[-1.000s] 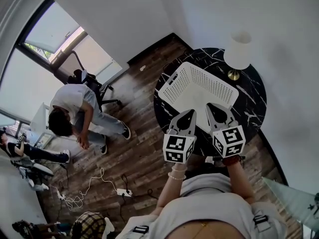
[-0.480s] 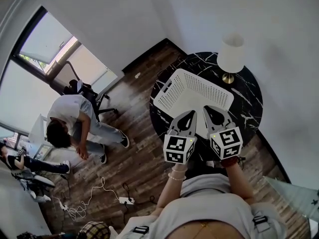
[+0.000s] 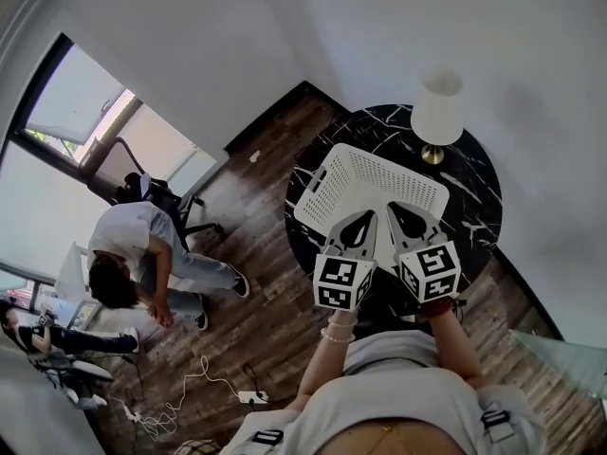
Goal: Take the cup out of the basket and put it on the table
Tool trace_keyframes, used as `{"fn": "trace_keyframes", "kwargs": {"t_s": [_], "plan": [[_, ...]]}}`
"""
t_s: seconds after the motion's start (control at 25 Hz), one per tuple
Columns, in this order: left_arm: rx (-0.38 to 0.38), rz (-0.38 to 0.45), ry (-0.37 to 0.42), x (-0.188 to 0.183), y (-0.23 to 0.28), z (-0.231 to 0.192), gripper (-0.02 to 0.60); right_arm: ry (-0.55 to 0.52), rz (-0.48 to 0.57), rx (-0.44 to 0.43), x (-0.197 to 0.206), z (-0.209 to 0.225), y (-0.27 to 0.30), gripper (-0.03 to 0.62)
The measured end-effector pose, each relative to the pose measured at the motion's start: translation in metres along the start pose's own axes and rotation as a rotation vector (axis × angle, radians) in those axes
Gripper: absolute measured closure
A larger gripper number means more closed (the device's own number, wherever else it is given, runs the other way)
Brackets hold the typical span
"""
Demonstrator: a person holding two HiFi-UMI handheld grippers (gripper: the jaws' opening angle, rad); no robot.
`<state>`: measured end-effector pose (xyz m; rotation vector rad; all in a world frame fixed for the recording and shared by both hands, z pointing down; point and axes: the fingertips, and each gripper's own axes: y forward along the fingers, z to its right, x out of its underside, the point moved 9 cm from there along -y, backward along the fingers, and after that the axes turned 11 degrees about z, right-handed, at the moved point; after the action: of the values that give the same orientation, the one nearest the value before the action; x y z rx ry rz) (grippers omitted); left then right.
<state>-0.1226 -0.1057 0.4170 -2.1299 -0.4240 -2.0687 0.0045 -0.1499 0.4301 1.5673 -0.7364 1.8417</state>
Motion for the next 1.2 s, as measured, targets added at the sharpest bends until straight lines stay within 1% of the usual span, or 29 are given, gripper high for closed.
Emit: {"fn": "trace_keyframes", "kwargs": {"t_s": [0.24, 0.4, 0.72, 1.04, 1.2], "plan": [[0.050, -0.018, -0.004, 0.004, 0.016, -0.015, 0.575, 0.004, -0.014, 0.039, 0.007, 0.003, 0.014, 0.583], [0.083, -0.046, -0.003, 0.009, 0.028, -0.025, 0.575, 0.011, -0.026, 0.068, 0.013, 0.008, 0.024, 0.583], [0.128, -0.131, 0.009, 0.026, 0.048, -0.050, 0.575, 0.028, -0.064, 0.107, 0.027, 0.014, 0.046, 0.583], [0.190, -0.222, 0.015, 0.045, 0.070, -0.070, 0.575, 0.035, -0.098, 0.141, 0.039, 0.020, 0.064, 0.583], [0.207, -0.250, 0.031, 0.052, 0.081, -0.079, 0.575, 0.038, -0.112, 0.168, 0.044, 0.026, 0.067, 0.583]]}}
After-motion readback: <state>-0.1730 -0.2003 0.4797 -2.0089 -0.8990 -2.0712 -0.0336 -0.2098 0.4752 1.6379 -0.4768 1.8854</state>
